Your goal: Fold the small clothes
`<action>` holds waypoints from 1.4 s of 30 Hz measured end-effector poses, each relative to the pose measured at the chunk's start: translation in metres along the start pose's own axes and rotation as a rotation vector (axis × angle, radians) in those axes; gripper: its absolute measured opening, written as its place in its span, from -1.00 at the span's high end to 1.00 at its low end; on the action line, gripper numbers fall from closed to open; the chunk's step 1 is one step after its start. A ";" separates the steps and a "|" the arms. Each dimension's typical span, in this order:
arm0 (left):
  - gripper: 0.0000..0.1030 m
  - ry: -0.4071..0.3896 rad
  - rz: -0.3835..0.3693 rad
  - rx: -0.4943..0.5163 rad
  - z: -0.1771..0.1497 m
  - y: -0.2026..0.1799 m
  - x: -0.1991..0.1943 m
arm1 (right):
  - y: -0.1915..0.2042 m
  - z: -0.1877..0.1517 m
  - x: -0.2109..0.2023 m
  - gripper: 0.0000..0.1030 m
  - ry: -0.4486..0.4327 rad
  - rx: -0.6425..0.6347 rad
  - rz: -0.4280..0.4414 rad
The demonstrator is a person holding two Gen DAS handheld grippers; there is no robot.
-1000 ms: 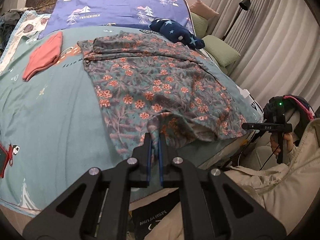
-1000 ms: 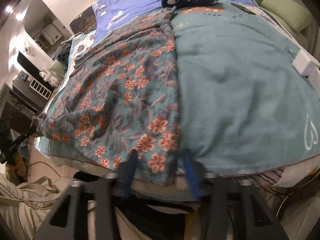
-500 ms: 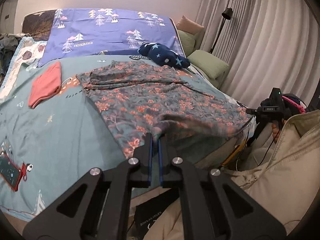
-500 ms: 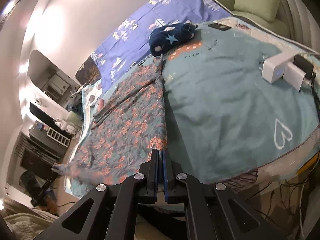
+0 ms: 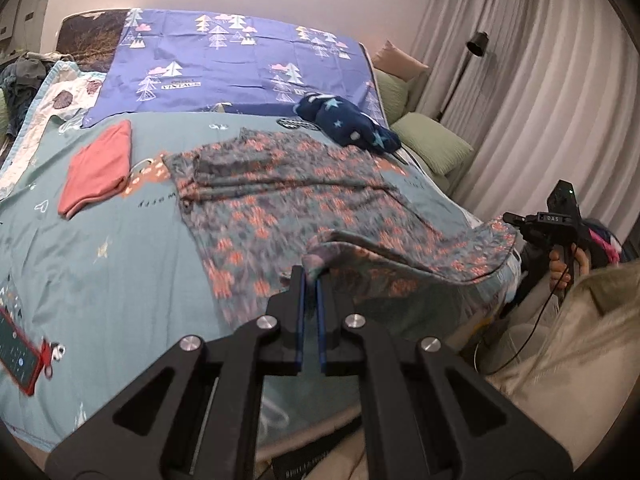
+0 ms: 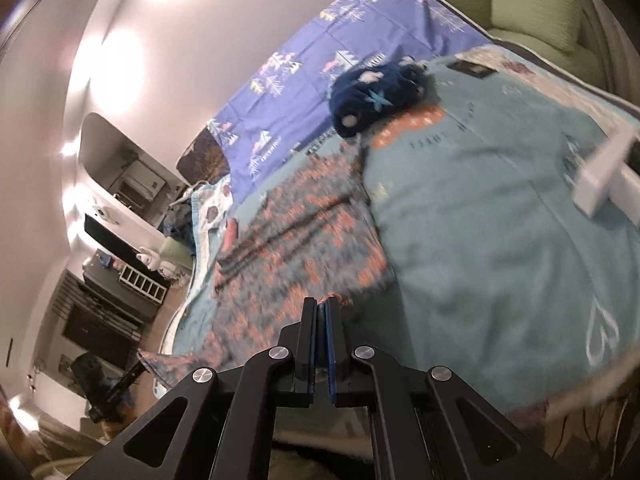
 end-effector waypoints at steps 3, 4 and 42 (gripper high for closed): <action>0.88 -0.009 0.038 -0.010 0.022 0.010 0.013 | 0.010 0.027 0.015 0.95 -0.007 -0.016 0.021; 0.88 -0.015 0.043 -0.013 0.029 0.013 0.017 | 0.013 0.039 0.021 0.95 -0.016 -0.021 0.028; 0.72 0.080 0.223 -0.309 0.173 0.209 0.281 | -0.046 0.255 0.343 0.81 0.112 -0.041 -0.219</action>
Point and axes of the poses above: each gripper's, at about its wrist camera, not at the fingertips, and x roughly the way its jaws point, y to its left, z to its top, the point moved 1 cm from there along x, roughly the way its jaws point, and after that the axes turned 1 degree about -x, right-handed, at the moved point
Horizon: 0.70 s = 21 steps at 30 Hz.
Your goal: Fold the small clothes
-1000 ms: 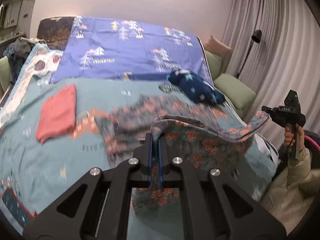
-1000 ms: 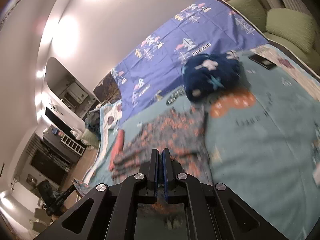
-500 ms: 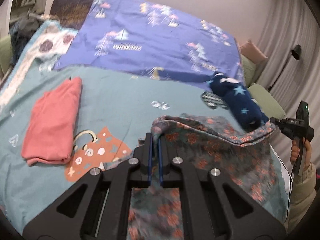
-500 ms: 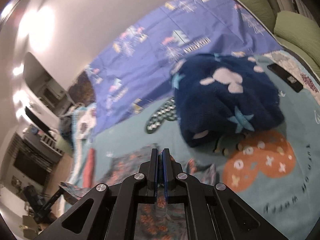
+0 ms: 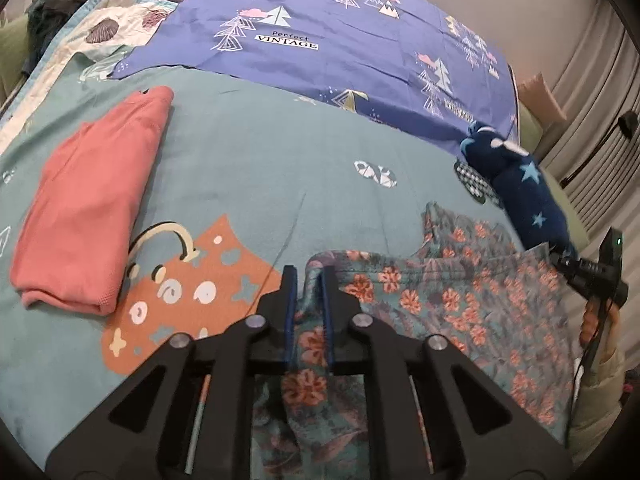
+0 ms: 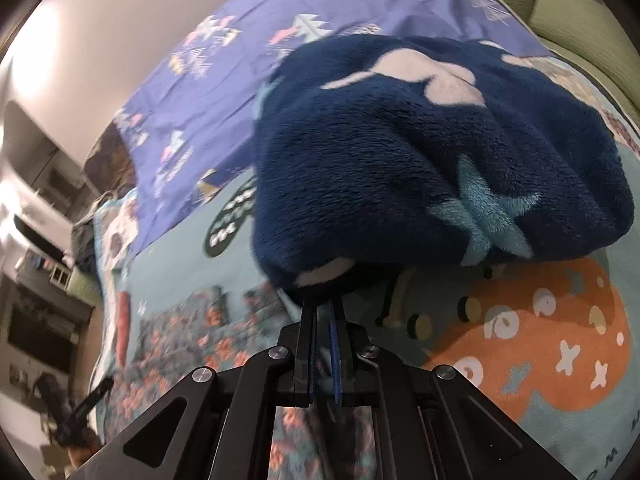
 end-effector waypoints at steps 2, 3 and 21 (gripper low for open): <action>0.38 -0.006 -0.010 -0.003 0.003 0.001 -0.004 | 0.006 -0.002 -0.008 0.58 0.003 -0.049 0.013; 0.25 -0.005 -0.015 -0.007 0.004 0.002 -0.006 | 0.010 -0.002 -0.011 0.39 0.003 -0.076 0.015; 0.86 -0.114 -0.197 -0.022 0.017 -0.012 -0.024 | 0.050 -0.005 -0.015 0.94 -0.080 -0.245 0.027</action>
Point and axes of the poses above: each gripper's, at about its wrist camera, not at the fingertips, and x roughly the way its jaws point, y to its left, z to its top, the point moved 1 cm from there along x, roughly the way its jaws point, and after that the axes turned 1 degree about -x, right-handed, at the moved point
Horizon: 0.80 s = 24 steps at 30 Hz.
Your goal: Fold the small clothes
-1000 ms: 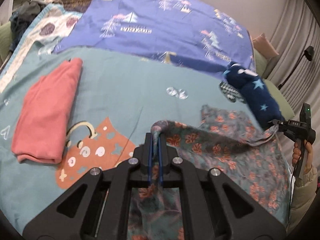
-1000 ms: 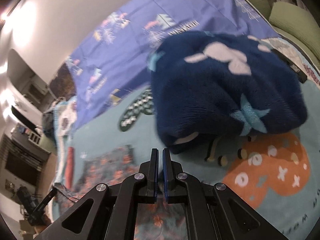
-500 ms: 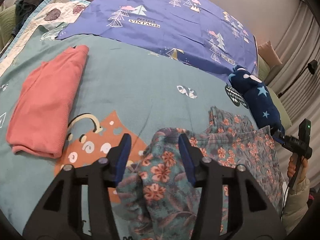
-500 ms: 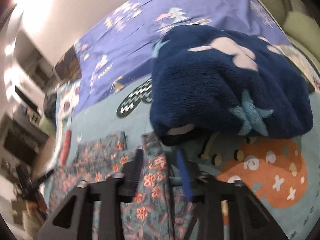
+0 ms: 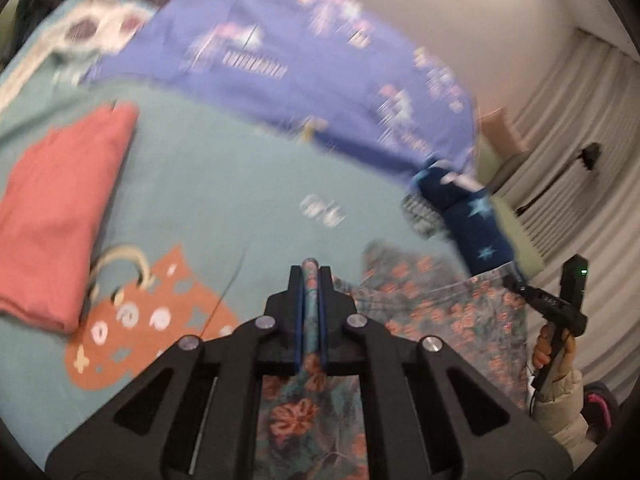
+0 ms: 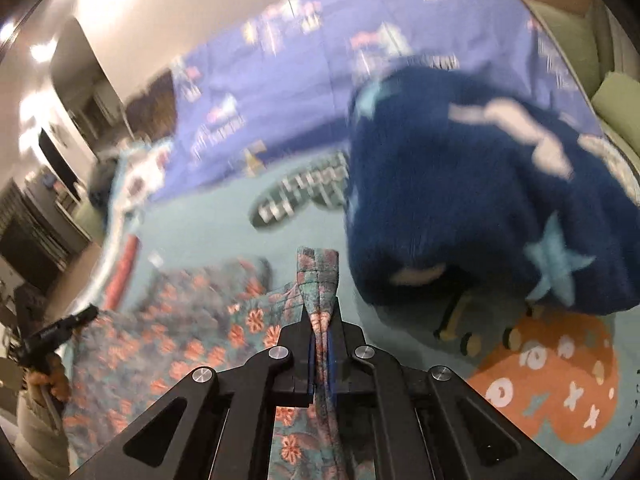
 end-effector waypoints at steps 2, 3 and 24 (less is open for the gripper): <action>0.86 -0.057 0.028 0.069 0.008 -0.010 -0.007 | -0.001 0.007 -0.008 0.94 -0.036 0.006 -0.004; 0.85 -0.067 0.053 0.098 0.011 -0.012 -0.005 | -0.002 0.010 -0.005 0.94 -0.033 0.000 -0.025; 0.03 0.099 0.074 0.059 -0.100 -0.018 -0.105 | -0.029 -0.106 -0.101 0.22 0.100 0.069 -0.091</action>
Point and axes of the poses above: each gripper's, at about its wrist camera, not at the fingertips, and x roughly the way its jaws point, y to its left, z to its top, the point moved 1 cm from there along x, roughly the way its jaws point, and after that the axes turned 1 degree about -x, right-handed, at the moved point
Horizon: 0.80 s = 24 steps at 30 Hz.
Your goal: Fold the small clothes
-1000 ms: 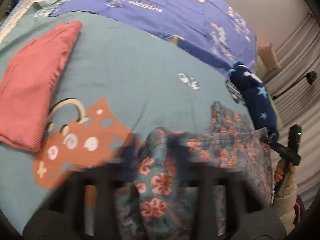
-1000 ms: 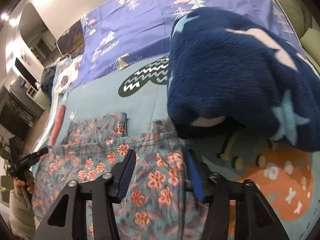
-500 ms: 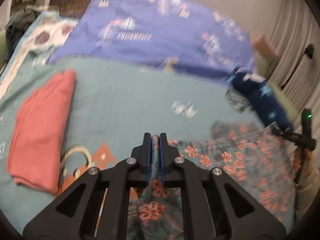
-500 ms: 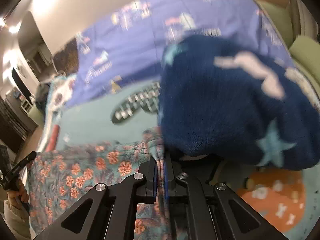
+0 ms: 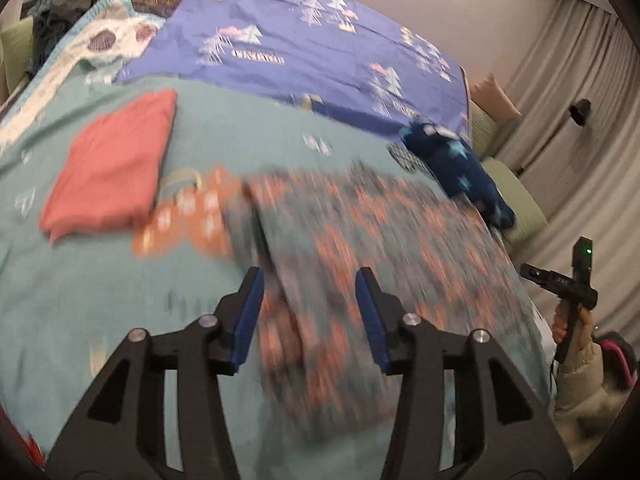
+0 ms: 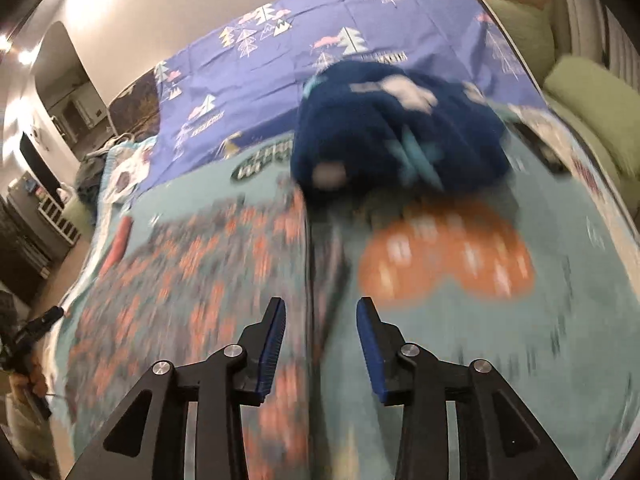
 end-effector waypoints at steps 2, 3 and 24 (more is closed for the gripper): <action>-0.07 0.037 -0.002 -0.006 -0.028 -0.004 -0.008 | -0.010 -0.034 -0.015 0.17 0.016 0.050 0.031; -0.12 0.062 -0.010 -0.017 -0.039 -0.005 -0.010 | -0.013 -0.044 -0.020 0.12 0.022 0.067 0.042; 0.97 0.040 -0.265 -0.321 -0.048 -0.009 0.004 | 0.005 -0.049 0.021 0.79 0.033 0.328 0.308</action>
Point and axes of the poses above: each gripper's, at about its wrist camera, not at the fingertips, and x roughly the way its jaws point, y to its left, z to its top, the point moved 1 cm from there along x, roughly the way its jaws point, and after that the axes turned 1 degree about -x, right-handed, at the moved point
